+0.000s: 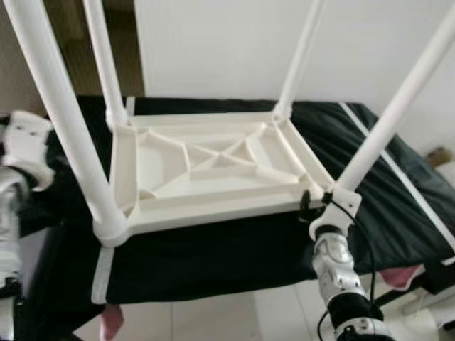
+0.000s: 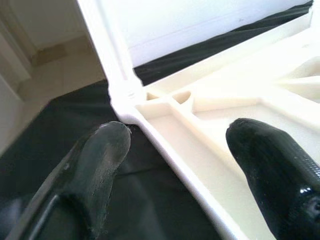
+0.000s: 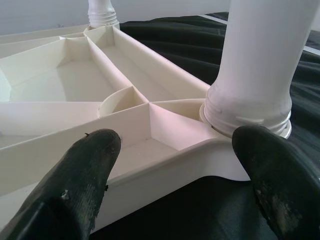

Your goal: Building children table

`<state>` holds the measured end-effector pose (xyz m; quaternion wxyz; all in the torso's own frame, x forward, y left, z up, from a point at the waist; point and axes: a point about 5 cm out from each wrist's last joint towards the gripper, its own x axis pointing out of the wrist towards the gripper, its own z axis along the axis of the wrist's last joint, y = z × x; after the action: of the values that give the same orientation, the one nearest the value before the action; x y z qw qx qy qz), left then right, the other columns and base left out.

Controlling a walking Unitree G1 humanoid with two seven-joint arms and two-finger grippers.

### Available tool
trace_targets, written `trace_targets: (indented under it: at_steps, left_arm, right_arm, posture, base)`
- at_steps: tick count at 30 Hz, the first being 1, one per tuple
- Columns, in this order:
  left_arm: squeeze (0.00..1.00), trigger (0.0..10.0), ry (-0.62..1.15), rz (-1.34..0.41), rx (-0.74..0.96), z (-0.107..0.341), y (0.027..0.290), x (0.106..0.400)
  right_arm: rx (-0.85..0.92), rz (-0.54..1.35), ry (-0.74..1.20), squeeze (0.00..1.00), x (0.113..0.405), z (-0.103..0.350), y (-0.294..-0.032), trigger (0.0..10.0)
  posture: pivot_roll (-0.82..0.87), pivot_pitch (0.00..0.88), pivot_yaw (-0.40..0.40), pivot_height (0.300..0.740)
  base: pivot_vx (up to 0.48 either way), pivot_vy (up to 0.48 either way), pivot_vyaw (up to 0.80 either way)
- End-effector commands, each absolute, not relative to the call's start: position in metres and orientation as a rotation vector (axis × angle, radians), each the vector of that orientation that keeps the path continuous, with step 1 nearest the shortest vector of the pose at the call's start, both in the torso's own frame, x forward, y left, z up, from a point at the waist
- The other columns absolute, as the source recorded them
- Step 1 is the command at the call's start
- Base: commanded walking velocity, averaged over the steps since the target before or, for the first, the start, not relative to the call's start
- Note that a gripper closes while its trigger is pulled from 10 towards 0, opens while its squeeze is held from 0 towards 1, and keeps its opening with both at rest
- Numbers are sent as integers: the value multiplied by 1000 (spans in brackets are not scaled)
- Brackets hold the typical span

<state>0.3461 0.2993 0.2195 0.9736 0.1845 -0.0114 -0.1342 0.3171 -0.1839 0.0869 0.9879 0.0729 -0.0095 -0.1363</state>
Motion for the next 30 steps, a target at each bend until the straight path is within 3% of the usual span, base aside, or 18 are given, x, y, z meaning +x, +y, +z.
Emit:
trace_targets:
  at_steps: [1,5,9,22,30]
  left_arm:
    - [0,10000,-29,-218,388,219,299,349]
    - [0,10000,-20,-311,363,197,261,361]
    - [0,10000,-15,-380,345,184,240,362]
    - [0,10000,-10,-540,308,156,198,353]
    - [0,10000,18,-651,261,129,170,333]
  right_arm:
    - [139,-280,62,0,310,70,-182,10000]
    - [146,-306,91,0,303,64,-176,10000]
    - [156,-326,91,0,300,64,-176,10000]
    - [152,-356,55,0,294,69,-176,10000]
    - [121,-522,59,0,283,66,-191,10000]
  posture:
    - [126,0,-64,740]
    - [111,0,-60,740]
    - [110,0,-64,740]
    - [116,0,-81,740]
    - [115,0,-78,740]
  base:
    - [0,0,0]
    - [0,0,0]
    - [0,0,0]
    - [0,0,0]
    - [0,0,0]
